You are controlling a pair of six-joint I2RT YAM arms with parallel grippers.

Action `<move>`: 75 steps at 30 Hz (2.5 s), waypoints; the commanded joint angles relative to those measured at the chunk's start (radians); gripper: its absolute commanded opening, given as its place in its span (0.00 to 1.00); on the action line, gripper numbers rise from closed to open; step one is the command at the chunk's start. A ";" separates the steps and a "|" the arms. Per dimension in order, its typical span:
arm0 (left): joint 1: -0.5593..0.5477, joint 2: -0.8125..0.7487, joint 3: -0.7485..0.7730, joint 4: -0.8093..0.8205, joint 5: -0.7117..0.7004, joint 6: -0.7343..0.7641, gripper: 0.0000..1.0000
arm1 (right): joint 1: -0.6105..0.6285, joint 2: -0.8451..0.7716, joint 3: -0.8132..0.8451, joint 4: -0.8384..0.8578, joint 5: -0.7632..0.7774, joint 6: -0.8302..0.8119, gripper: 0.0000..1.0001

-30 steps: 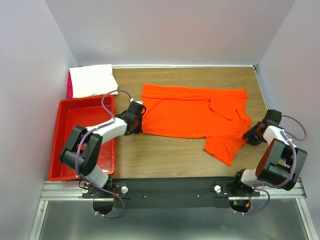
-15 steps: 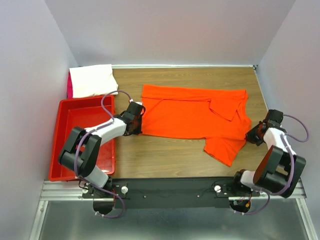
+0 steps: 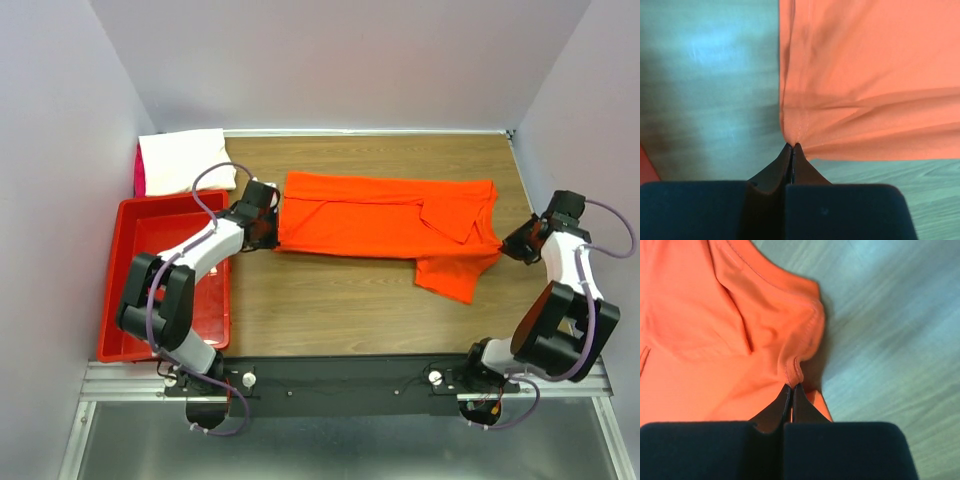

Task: Fold and stack the t-shirts
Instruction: Fold the tshirt

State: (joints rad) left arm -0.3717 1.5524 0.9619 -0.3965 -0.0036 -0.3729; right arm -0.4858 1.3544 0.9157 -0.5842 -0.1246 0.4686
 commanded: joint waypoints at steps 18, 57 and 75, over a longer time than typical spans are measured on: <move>0.034 0.276 0.330 -0.076 -0.098 0.026 0.00 | 0.061 0.322 0.281 -0.012 0.019 -0.067 0.01; 0.048 0.428 0.443 -0.018 -0.151 0.031 0.00 | 0.075 0.471 0.367 0.027 0.051 -0.093 0.15; 0.020 -0.012 0.237 0.024 -0.229 0.014 0.84 | 0.360 0.054 0.146 0.012 0.197 -0.076 0.55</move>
State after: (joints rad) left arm -0.3416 1.6527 1.2835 -0.4023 -0.1783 -0.3489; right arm -0.2100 1.4773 1.1671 -0.5613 -0.0010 0.3771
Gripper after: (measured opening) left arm 0.840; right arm 0.530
